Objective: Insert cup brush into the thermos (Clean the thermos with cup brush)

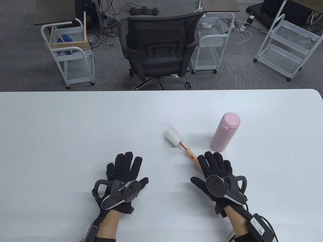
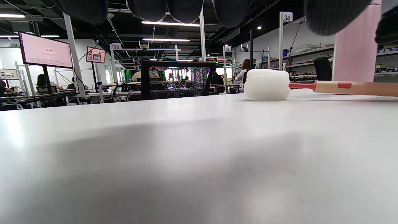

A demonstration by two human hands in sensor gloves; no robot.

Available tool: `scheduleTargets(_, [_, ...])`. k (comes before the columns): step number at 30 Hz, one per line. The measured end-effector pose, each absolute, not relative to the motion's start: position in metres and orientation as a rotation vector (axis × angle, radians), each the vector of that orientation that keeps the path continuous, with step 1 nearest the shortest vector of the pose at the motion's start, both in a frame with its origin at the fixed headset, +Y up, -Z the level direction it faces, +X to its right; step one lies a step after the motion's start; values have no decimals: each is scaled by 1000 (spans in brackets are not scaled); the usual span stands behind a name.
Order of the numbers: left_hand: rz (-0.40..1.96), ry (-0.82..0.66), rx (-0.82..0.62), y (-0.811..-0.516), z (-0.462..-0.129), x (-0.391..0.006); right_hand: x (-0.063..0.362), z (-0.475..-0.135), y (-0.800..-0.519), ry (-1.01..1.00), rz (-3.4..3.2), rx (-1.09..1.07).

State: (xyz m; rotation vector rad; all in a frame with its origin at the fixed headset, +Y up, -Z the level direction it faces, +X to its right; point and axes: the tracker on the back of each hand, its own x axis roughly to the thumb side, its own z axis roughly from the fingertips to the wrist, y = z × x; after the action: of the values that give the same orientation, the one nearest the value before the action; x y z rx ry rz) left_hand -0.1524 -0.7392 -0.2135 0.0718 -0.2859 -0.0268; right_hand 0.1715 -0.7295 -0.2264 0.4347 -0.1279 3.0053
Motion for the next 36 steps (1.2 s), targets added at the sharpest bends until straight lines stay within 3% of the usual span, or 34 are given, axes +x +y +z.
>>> scheduleTargets(16, [15,-291,39,-741,-216,-154,181,-227,-727,-186,2934,408])
scheduleTargets(29, [56,-314,5,-744,-218,-151,222,-235,-724,-351,2654,120])
scheduleTargets(36, [90,-302,-16,-745,-221,-154,249,-240,-726,-322,2519,-50])
